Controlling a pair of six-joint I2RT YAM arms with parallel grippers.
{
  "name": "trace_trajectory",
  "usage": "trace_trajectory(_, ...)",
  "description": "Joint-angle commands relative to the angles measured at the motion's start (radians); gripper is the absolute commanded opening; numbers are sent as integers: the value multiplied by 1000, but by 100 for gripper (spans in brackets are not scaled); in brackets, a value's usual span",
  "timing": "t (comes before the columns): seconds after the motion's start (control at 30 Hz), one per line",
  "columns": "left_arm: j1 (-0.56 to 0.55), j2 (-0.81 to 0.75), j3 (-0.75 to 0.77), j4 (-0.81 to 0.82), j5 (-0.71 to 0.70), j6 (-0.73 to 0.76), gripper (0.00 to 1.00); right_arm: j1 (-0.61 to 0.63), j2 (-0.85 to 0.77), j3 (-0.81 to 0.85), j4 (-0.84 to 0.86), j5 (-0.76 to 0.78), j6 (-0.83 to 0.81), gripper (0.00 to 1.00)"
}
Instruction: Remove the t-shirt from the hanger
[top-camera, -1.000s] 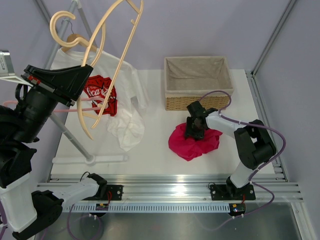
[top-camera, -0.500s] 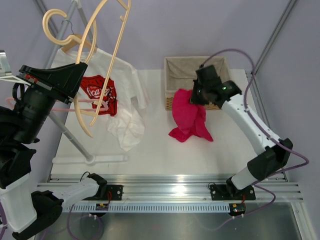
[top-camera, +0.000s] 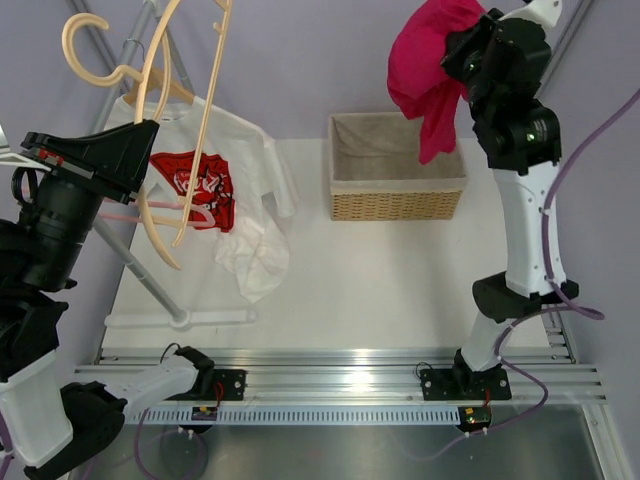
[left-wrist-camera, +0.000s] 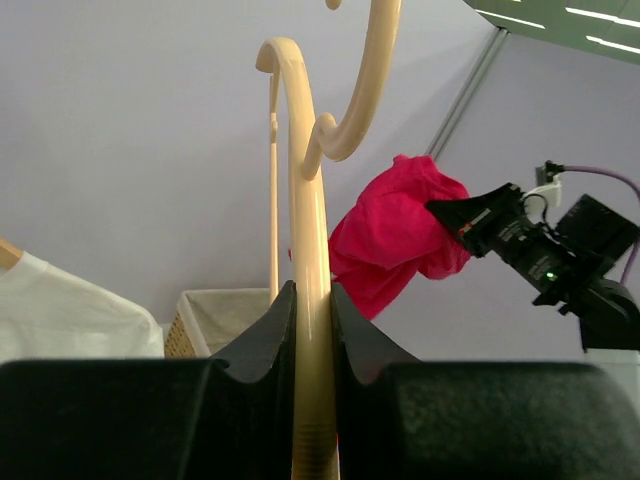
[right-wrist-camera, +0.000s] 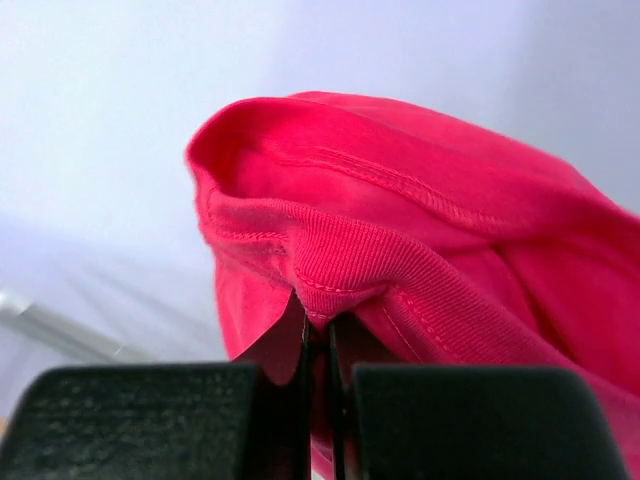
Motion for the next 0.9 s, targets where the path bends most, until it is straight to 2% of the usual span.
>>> trace_trajectory(0.0, 2, 22, 25, 56, -78, 50, 0, -76, 107, -66, 125, -10, 108, 0)
trace_trajectory(0.17, 2, 61, 5, 58, -112, 80, 0, -113, 249, -77, 156, -102, 122, 0)
trace_trajectory(0.33, 2, 109, 5, 78, -150, 106, 0, -113, 326, -194, 205, -173, 127, 0)
trace_trajectory(0.63, 2, 209, 12, 174, -274, 147, 0, -122, 454, -201, 221, -196, 74, 0)
trace_trajectory(0.77, 2, 230, -18, 205, -375, 123, 0, -124, 451, -276, 197, -196, 78, 68)
trace_trajectory(0.83, 1, 239, -28, 208, -445, 101, 0, -124, 422, -333, 186, -175, 70, 77)
trace_trajectory(0.87, 1, 242, -34, 207, -463, 93, 0, -124, 382, -400, 197, -167, 50, 86)
